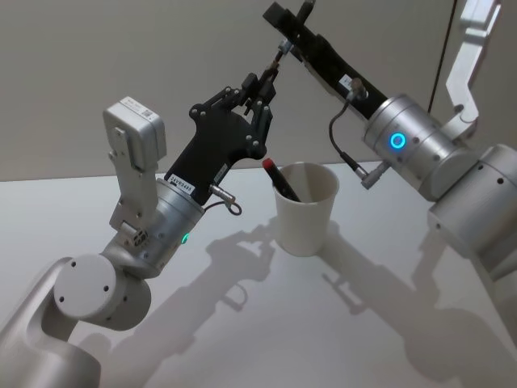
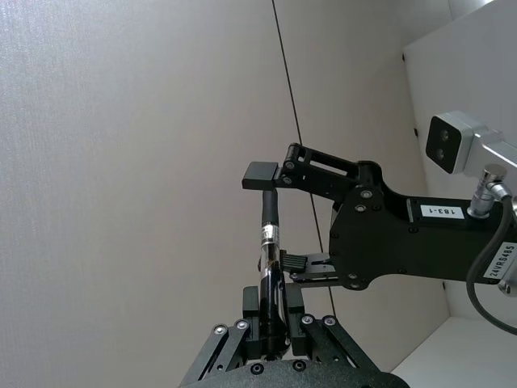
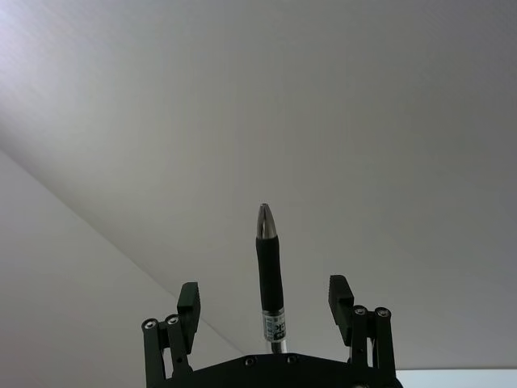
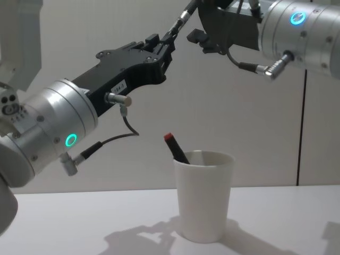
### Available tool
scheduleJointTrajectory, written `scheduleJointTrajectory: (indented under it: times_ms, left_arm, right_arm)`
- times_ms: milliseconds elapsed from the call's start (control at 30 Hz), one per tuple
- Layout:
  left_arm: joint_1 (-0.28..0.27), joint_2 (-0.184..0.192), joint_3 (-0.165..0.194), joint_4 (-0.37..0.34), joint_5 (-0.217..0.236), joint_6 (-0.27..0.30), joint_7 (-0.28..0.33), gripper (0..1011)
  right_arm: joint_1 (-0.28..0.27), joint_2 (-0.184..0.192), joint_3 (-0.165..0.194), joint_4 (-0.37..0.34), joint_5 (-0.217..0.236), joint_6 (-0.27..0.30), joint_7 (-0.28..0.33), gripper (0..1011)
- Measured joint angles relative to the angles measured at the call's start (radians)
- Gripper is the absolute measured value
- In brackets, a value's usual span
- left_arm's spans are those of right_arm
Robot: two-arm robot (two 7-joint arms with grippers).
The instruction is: Place the pen into the pen holder.
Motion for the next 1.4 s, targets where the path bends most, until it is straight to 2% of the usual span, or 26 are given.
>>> scheduleJointTrajectory:
  times_ms: [633, 1300, 1400]
  left_arm:
    - [0.0, 0.0, 0.0, 0.0, 0.0, 0.0, 0.0, 186]
    - [0.0, 0.0, 0.0, 0.0, 0.0, 0.0, 0.0, 186]
    - [0.0, 0.0, 0.0, 0.0, 0.0, 0.0, 0.0, 187]
  right_arm:
    - [0.005, 0.004, -0.015, 0.011, -0.029, -0.018, -0.005, 1001]
    - [0.006, 0.006, -0.021, 0.015, -0.037, -0.034, -0.008, 1001]
    - [0.006, 0.006, -0.021, 0.015, -0.037, -0.034, -0.008, 946]
